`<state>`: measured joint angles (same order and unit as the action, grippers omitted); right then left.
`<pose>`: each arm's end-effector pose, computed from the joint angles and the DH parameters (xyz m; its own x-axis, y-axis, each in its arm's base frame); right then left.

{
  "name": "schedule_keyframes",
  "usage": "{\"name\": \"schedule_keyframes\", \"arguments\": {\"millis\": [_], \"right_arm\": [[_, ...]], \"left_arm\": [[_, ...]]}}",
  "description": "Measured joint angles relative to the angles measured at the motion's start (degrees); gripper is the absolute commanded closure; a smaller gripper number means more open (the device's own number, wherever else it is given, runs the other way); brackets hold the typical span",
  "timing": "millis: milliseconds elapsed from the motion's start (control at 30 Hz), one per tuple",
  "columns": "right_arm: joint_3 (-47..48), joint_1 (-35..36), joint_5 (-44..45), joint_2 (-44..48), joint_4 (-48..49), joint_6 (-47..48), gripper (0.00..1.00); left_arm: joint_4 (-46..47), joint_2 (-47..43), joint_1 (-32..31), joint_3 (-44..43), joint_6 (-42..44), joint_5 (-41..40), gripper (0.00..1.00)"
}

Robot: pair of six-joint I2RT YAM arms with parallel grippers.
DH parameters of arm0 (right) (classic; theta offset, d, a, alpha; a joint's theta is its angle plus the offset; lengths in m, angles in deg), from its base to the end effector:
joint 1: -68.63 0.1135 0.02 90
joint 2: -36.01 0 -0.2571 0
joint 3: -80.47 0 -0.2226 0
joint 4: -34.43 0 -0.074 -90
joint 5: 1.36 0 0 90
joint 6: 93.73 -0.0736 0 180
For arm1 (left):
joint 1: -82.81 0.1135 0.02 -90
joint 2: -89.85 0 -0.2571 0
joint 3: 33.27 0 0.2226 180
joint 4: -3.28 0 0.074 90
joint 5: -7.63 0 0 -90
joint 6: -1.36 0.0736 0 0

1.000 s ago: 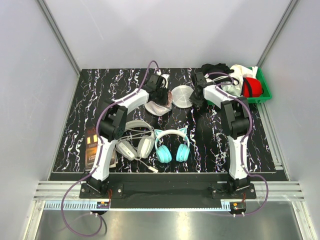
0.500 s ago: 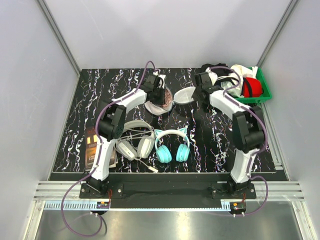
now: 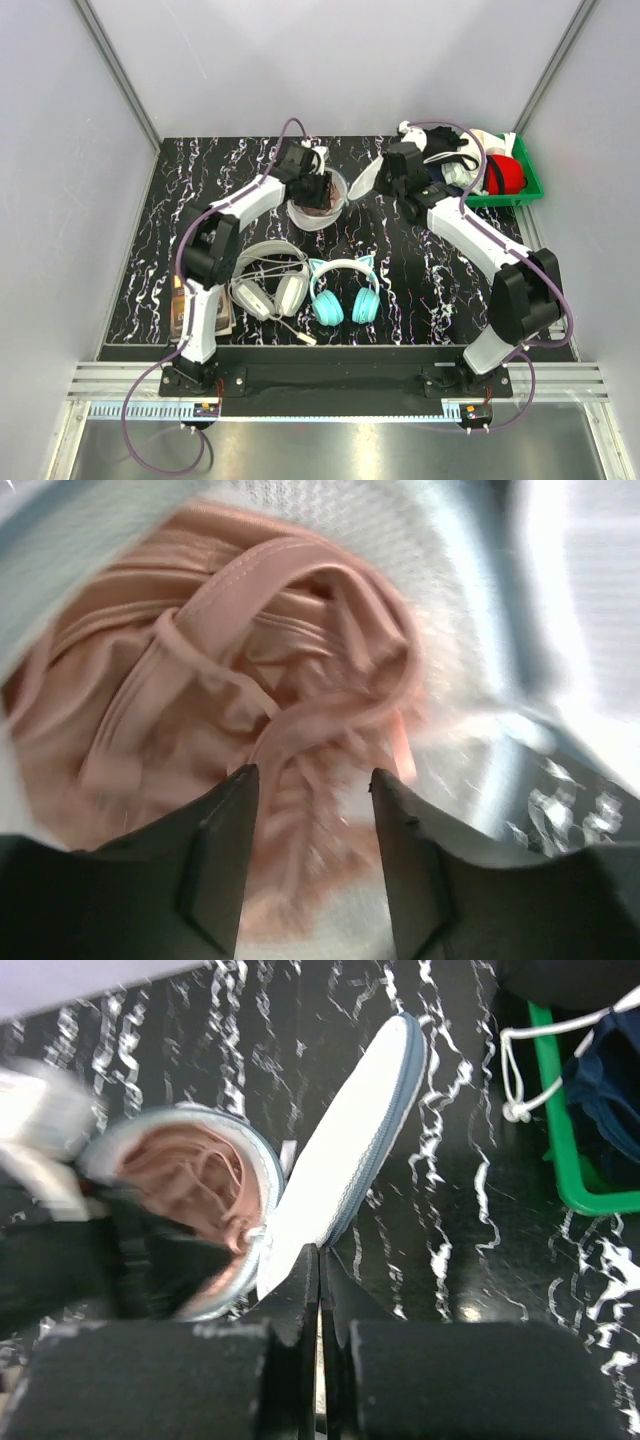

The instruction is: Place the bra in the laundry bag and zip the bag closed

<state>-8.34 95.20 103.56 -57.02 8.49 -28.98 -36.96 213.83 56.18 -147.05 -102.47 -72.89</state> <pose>0.3523 0.1550 0.2955 -0.4745 0.2236 -0.8514 -0.0288 0.9627 0.2689 0.4202 -0.2243 0.1743 -0.7973 0.1360 -0.5881 0.3556 0.8931 -0.2755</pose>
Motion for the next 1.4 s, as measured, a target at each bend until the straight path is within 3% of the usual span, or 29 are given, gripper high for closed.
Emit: {"name": "schedule_keyframes", "arguments": {"millis": [100, 133, 200, 367, 467, 667, 700, 800, 833, 933, 967, 1033, 1100, 1167, 1267, 1400], "right_arm": [[-1.8, 0.0, -0.3, 0.0, 0.3, 1.6, 1.00], [-2.2, 0.0, -0.6, 0.0, 0.3, 2.0, 1.00], [-2.7, 0.0, -0.7, 0.0, 0.4, 2.6, 1.00], [-2.9, 0.0, -1.0, 0.2, 0.7, 3.0, 1.00], [-2.9, 0.0, -1.6, 0.3, 0.7, 2.8, 1.00], [-2.6, 0.0, -2.9, 0.3, -0.4, 0.4, 1.00], [-2.4, 0.0, -3.3, 0.3, -0.9, -0.2, 1.00], [-1.4, 0.0, -4.4, 0.3, -2.5, -1.7, 1.00], [-1.1, -0.2, -3.6, 0.3, -2.8, -2.0, 1.00], [-0.7, -1.1, -4.7, 0.3, -3.7, -3.9, 1.00], [-0.5, -0.9, -5.4, 0.3, -3.9, -4.5, 0.92], [-0.2, -0.4, -6.3, 0.3, -4.2, -5.5, 0.68], [-0.1, 0.0, -6.6, 0.6, -4.7, -5.8, 0.57], [-0.1, 0.0, -6.5, 1.1, -5.6, -6.3, 0.40], [-0.2, -0.8, -7.2, 2.6, -6.5, -7.1, 0.24], [-1.9, -3.0, -11.5, 4.7, -5.0, -8.0, 0.13]], "left_arm": [[0.1, -6.0, 0.1, 2.0, 0.2, 2.8, 0.38], [0.9, -8.4, 0.2, 3.0, 0.2, 4.0, 0.26], [4.7, -13.8, 0.3, 6.9, -0.2, 7.2, 0.12], [19.2, -23.6, -1.1, 18.5, 1.1, 14.9, 0.10], [25.5, -23.6, -3.9, 21.9, 3.8, 15.9, 0.10], [29.3, -19.3, -9.8, 22.3, 12.2, 11.7, 0.11], [29.3, -18.3, -10.5, 21.8, 13.2, 10.7, 0.12], [28.1, -14.8, -11.4, 18.7, 14.5, 6.8, 0.33], [26.8, -13.5, -11.4, 16.6, 15.1, 6.7, 0.51], [25.6, -11.0, -10.6, 12.0, 13.4, 4.5, 0.76], [25.6, -10.9, -9.8, 11.6, 12.1, 4.4, 0.78], [25.8, -10.9, -8.2, 11.6, 9.5, 5.4, 0.82], [28.0, -11.1, -5.7, 13.2, 5.9, 6.8, 1.00], [30.1, -11.5, -3.1, 15.8, 1.8, 9.1, 1.00], [34.5, -12.3, 1.7, 21.9, -5.7, 13.1, 1.00], [40.7, -14.5, 6.9, 30.3, -16.6, 16.4, 1.00]]}}
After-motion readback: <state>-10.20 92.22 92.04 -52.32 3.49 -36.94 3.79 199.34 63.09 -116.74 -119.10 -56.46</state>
